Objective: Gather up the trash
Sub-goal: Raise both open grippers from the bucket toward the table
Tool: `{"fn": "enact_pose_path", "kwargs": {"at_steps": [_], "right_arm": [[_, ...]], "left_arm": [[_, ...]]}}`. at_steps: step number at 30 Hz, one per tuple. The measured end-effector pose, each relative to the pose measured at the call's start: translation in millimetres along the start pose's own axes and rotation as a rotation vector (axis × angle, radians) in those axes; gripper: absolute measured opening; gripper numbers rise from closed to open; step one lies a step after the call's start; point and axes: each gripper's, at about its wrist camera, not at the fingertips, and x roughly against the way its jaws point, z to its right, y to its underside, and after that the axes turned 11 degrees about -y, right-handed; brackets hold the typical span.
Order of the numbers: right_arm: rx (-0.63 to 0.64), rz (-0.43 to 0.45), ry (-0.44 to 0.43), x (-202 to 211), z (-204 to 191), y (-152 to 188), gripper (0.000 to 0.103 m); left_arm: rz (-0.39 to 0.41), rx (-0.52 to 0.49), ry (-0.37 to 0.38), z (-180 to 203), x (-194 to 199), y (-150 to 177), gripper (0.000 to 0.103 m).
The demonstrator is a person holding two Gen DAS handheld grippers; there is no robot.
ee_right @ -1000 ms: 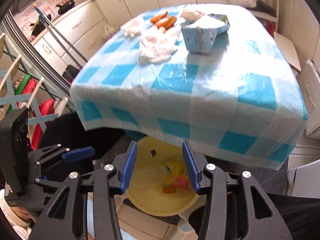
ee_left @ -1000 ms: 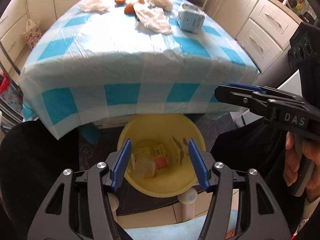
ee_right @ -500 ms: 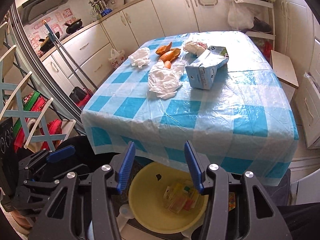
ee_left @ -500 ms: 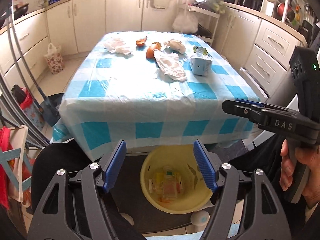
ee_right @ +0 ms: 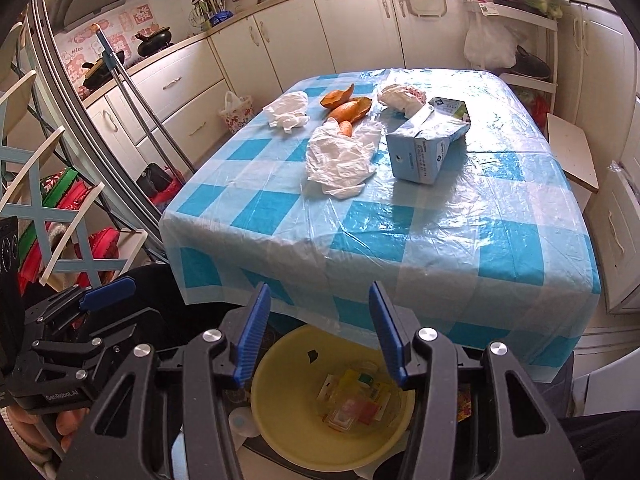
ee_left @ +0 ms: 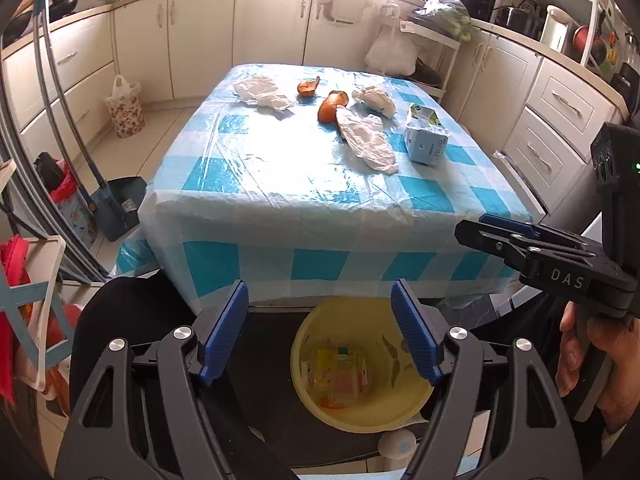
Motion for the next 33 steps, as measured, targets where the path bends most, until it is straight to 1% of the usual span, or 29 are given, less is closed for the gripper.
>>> {"fn": "enact_pose_path", "kwargs": {"at_steps": [8,17,22,26,29,33], "right_arm": [[0.017,0.027,-0.024,-3,-11,-4,0.05],[0.002,0.05,-0.038,-16,-14,-17,0.05],[0.015,0.039,-0.037,-28,-18,-31,0.05],[0.057,0.037,-0.02,-37,-23,-46,0.056],[0.066,0.024,-0.009,-50,-21,-59,0.056],[0.067,0.007,0.035,-70,-12,-77,0.056]], "left_arm": [[0.001,0.072,-0.023,-21,-6,-10,0.072],[-0.037,0.15,-0.05,-53,-34,-23,0.073],[-0.035,0.158,-0.071,-64,-49,-38,0.073],[-0.034,0.151,-0.081,-70,-64,-55,0.073],[-0.031,0.146,-0.082,-72,-74,-71,0.073],[-0.021,0.131,-0.078,-69,-84,-90,0.073]]}}
